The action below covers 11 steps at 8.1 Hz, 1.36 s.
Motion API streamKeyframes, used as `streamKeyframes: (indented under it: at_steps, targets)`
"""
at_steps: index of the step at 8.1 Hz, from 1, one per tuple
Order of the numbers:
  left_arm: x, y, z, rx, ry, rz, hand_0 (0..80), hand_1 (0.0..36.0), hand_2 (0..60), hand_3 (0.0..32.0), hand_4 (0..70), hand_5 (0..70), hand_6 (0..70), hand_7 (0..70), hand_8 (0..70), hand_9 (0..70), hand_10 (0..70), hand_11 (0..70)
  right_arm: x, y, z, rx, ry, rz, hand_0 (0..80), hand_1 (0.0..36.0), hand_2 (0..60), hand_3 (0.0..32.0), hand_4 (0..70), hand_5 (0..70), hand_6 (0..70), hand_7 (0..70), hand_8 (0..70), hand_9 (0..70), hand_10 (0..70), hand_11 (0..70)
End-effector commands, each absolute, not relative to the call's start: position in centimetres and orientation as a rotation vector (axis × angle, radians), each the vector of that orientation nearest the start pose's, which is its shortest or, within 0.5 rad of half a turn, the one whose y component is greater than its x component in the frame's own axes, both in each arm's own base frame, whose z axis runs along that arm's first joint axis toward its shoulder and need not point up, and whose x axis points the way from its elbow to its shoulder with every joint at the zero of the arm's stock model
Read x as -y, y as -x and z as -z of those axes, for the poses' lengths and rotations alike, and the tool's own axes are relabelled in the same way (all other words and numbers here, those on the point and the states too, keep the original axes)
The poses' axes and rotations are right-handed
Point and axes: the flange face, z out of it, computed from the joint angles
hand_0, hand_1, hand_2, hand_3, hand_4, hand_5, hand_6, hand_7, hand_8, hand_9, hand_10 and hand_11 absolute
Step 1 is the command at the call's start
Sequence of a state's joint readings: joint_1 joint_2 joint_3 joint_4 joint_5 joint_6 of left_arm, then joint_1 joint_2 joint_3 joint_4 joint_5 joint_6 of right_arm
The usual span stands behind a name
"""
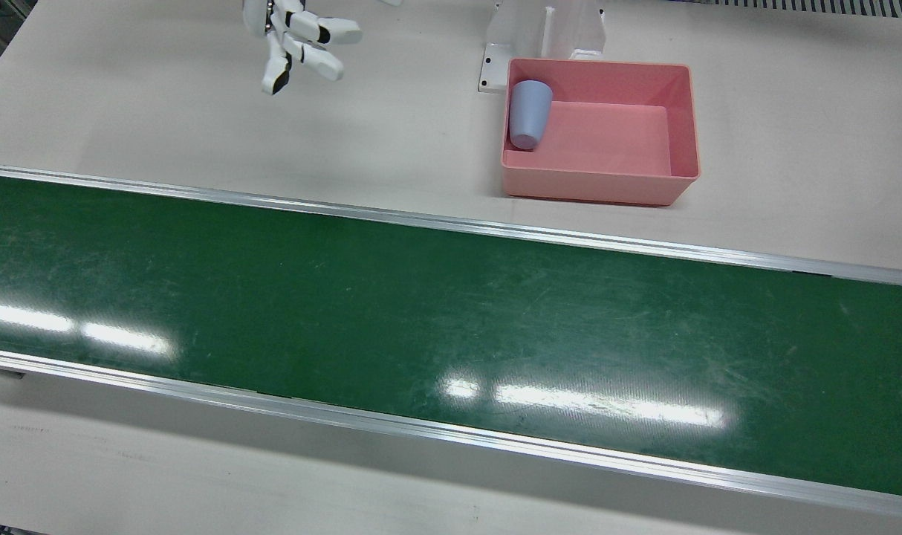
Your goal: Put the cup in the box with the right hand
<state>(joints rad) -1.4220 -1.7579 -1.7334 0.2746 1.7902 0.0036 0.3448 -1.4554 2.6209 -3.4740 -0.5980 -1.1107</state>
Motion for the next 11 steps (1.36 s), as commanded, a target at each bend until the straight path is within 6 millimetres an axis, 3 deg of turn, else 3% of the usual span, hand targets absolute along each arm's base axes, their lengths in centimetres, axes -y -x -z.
streamKeyframes:
  at_steps: [1,2,3,4,5,6,7,9,11]
  targets:
    - [56.2,2.9,-53.8,-2.095,0.370,1.939,0.0,0.0,0.0,0.0,0.0,0.0,0.0,0.0,0.0,0.0,0.0,0.0,41.5,19.0,-34.4,-2.727,0.238,1.931,40.0,1.1,16.8,0.0,70.0,0.6,12.9,58.7,12.2,25.4,5.4,7.2]
    - [56.2,2.9,-53.8,-2.095,0.370,1.939,0.0,0.0,0.0,0.0,0.0,0.0,0.0,0.0,0.0,0.0,0.0,0.0,44.0,15.6,-36.0,-2.706,0.261,1.944,40.8,1.8,18.5,0.0,70.0,0.6,13.1,60.4,12.0,25.6,4.7,6.3]
    - [56.2,2.9,-53.8,-2.095,0.370,1.939,0.0,0.0,0.0,0.0,0.0,0.0,0.0,0.0,0.0,0.0,0.0,0.0,46.2,12.4,-37.8,-2.695,0.274,1.973,41.3,1.6,16.2,0.0,70.0,0.5,13.0,60.5,11.8,25.8,3.7,4.9]
    - [56.2,2.9,-53.8,-2.095,0.370,1.939,0.0,0.0,0.0,0.0,0.0,0.0,0.0,0.0,0.0,0.0,0.0,0.0,47.6,10.5,-40.8,-2.624,0.219,2.040,41.5,1.2,14.4,0.0,70.0,0.5,13.1,60.9,12.0,26.1,3.7,4.8]
    - [56.2,2.9,-53.8,-2.095,0.370,1.939,0.0,0.0,0.0,0.0,0.0,0.0,0.0,0.0,0.0,0.0,0.0,0.0,47.3,8.3,-43.4,-2.543,0.194,2.087,41.2,0.5,12.0,0.0,70.0,0.5,13.2,61.2,12.3,26.4,4.0,5.3]
    - [56.2,2.9,-53.8,-2.095,0.370,1.939,0.0,0.0,0.0,0.0,0.0,0.0,0.0,0.0,0.0,0.0,0.0,0.0,46.7,4.5,-44.6,-2.483,0.271,2.088,41.1,0.0,9.1,0.0,69.7,0.5,13.1,60.7,12.5,26.3,4.2,5.5]
    - [56.3,2.9,-53.8,-2.096,0.370,1.938,0.0,0.0,0.0,0.0,0.0,0.0,0.0,0.0,0.0,0.0,0.0,0.0,45.8,2.0,-46.7,-2.438,0.303,2.115,41.1,0.0,8.2,0.0,66.5,0.6,12.8,58.7,12.4,26.1,4.2,5.5]
    - [56.2,2.9,-53.8,-2.095,0.370,1.939,0.0,0.0,0.0,0.0,0.0,0.0,0.0,0.0,0.0,0.0,0.0,0.0,45.9,-0.4,-50.0,-2.430,0.334,2.113,39.5,0.0,7.2,0.0,58.8,0.9,12.1,54.0,12.9,25.6,5.1,7.0]
    - [56.3,2.9,-53.8,-2.096,0.370,1.938,0.0,0.0,0.0,0.0,0.0,0.0,0.0,0.0,0.0,0.0,0.0,0.0,46.9,-3.2,-53.0,-2.422,0.365,2.125,38.4,0.0,5.9,0.0,64.4,0.4,12.7,57.4,13.5,27.3,5.9,7.9]
